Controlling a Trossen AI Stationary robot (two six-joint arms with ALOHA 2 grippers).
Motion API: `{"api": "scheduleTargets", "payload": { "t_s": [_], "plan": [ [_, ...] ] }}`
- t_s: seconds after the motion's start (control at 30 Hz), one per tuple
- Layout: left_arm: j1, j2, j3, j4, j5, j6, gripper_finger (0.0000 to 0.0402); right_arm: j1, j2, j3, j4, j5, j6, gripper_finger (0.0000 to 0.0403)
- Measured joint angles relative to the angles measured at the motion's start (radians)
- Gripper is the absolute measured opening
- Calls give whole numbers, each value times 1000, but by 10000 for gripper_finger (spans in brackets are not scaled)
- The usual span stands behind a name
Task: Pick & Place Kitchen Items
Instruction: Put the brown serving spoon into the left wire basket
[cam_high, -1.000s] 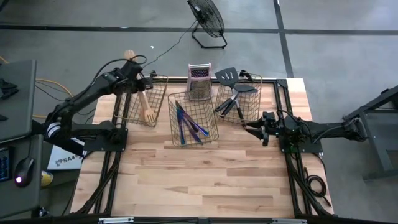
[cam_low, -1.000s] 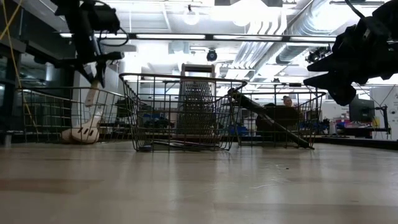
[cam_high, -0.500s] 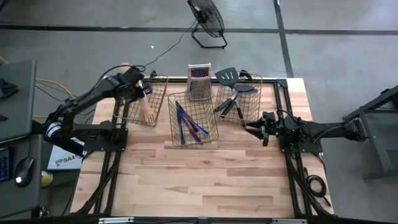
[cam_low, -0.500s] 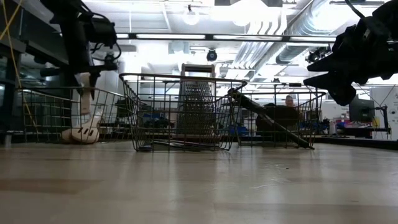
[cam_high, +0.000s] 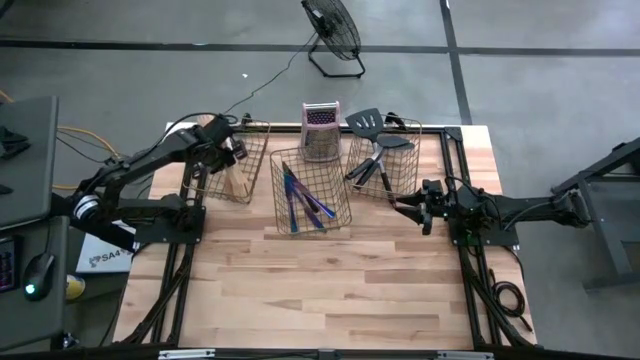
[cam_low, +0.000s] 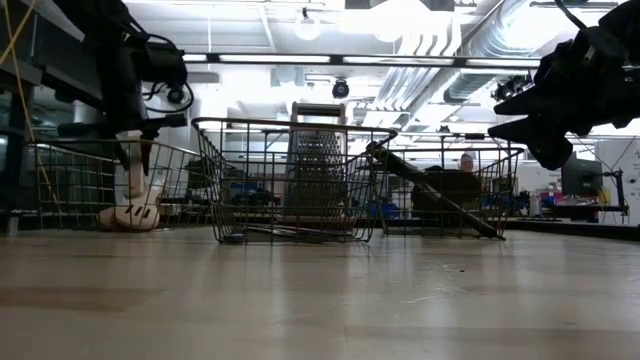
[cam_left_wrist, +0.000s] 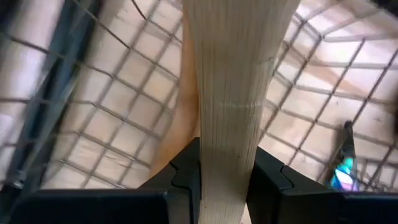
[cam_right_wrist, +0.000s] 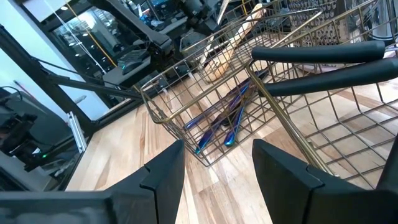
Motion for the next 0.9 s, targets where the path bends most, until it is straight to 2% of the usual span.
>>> {"api": "scheduleTargets", "payload": {
  "t_s": [0.4, 0.57, 0.9],
  "plan": [
    [0, 119, -5, 69, 68, 36, 78, 0, 0, 0, 0, 0, 0, 180],
    [1, 147, -5, 65, 67, 60, 104, 0, 0, 0, 0, 0, 0, 180],
    [1, 150, -5, 81, 59, 112, 121, 0, 0, 0, 0, 0, 0, 180]
  ]
}}
